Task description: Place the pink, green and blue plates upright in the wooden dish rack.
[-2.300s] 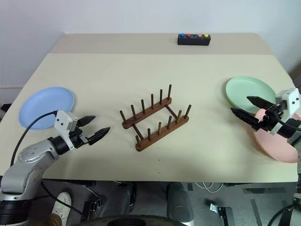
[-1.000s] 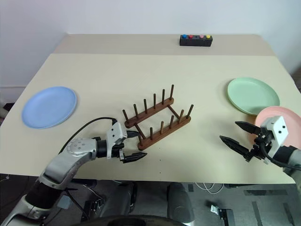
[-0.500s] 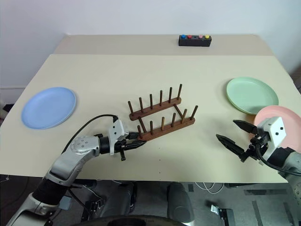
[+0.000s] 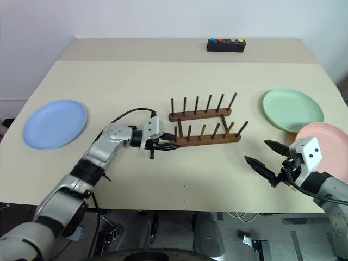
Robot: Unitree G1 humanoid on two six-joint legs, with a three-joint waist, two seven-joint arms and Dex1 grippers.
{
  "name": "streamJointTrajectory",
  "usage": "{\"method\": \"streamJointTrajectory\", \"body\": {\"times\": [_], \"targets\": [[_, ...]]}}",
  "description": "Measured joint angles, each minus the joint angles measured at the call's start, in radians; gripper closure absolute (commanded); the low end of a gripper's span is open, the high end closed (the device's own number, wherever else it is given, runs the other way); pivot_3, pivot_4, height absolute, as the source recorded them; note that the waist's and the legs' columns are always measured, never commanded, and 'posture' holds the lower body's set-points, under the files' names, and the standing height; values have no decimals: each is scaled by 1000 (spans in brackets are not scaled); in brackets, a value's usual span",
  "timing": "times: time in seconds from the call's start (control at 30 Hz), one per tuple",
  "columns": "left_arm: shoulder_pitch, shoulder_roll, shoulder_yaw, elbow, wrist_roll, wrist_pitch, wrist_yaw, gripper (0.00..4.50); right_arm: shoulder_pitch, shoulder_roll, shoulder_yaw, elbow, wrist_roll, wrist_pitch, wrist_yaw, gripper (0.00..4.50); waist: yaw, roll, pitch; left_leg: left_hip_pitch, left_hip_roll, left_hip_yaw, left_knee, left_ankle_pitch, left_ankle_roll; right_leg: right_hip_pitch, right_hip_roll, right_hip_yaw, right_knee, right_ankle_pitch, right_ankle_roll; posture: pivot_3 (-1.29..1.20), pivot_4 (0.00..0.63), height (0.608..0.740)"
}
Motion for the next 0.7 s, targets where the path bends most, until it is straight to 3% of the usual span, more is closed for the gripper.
{"method": "streamJointTrajectory", "body": {"times": [0.17, 0.5, 0.7], "targets": [[-128, -78, 6, 258, 43, -147, -44, 3690, 67, 32, -23, -64, 2, -1, -33, 0, 0, -1, 0, -2, 0, 0, 1, 0, 0, 0, 0, 0, 0, 0, 0, 0, 150, 734], [-176, -113, 51, 416, 65, -253, -70, 3690, 104, 60, -42, -99, 10, -1, -68, 0, -3, -1, 1, -1, 0, -1, 1, 0, 0, 0, 0, 0, 1, 0, 0, 0, 150, 734], [-186, -103, 98, 439, 60, -217, -100, 806, 50, 51, -36, -89, 9, -1, -62, 0, -4, -1, 1, -1, 0, -1, 1, 0, 0, 0, 0, 0, 2, 0, 1, 0, 150, 734]]}}
